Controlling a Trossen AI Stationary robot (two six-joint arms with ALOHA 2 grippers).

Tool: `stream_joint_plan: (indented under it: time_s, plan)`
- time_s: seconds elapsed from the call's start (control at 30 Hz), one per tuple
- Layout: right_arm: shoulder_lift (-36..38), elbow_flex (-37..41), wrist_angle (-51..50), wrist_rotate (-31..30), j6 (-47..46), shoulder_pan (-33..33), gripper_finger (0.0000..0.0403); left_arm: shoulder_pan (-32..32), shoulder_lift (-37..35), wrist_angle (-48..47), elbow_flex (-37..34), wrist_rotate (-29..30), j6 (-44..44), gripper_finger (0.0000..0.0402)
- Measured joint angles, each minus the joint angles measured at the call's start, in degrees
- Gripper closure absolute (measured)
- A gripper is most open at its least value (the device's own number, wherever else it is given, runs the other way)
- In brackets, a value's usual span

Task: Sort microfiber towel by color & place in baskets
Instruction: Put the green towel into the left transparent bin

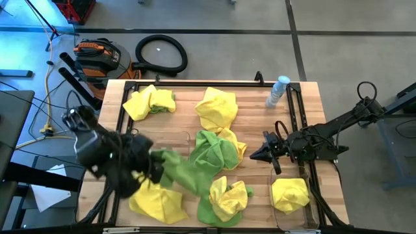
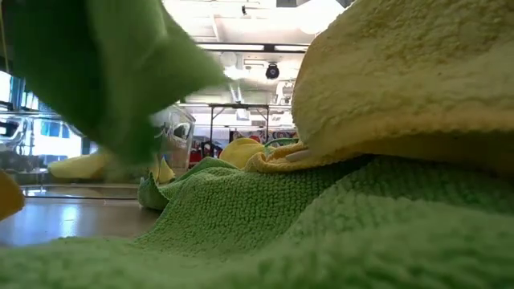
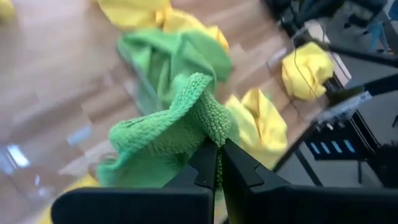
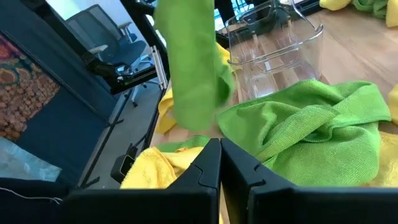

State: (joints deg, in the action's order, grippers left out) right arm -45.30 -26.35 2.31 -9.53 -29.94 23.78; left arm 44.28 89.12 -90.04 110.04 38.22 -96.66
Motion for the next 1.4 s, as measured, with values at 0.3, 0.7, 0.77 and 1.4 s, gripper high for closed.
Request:
stream_joint_plan:
  time_s: [0.3, 0.7, 0.77, 1.4]
  plan:
    - [0.0, 0.0, 0.0, -5.0, -1.6, 0.0, 0.0402, -10.8, -8.7, 0.0, 0.0, 1.4, 18.8, 0.0401]
    - [0.0, 0.0, 0.0, -10.3, -4.5, 0.0, 0.0402, -12.3, -18.6, 0.0, 0.0, 3.3, 28.6, 0.0401]
    - [0.0, 0.0, 0.0, -11.5, -4.6, 0.0, 0.0402, -12.4, -19.0, -0.1, -0.7, 3.2, 30.0, 0.0401]
    - [-0.1, 0.0, 0.0, -15.5, -6.1, 0.0, 0.0402, -18.6, -18.2, 2.7, -28.3, -14.1, 10.2, 0.0401]
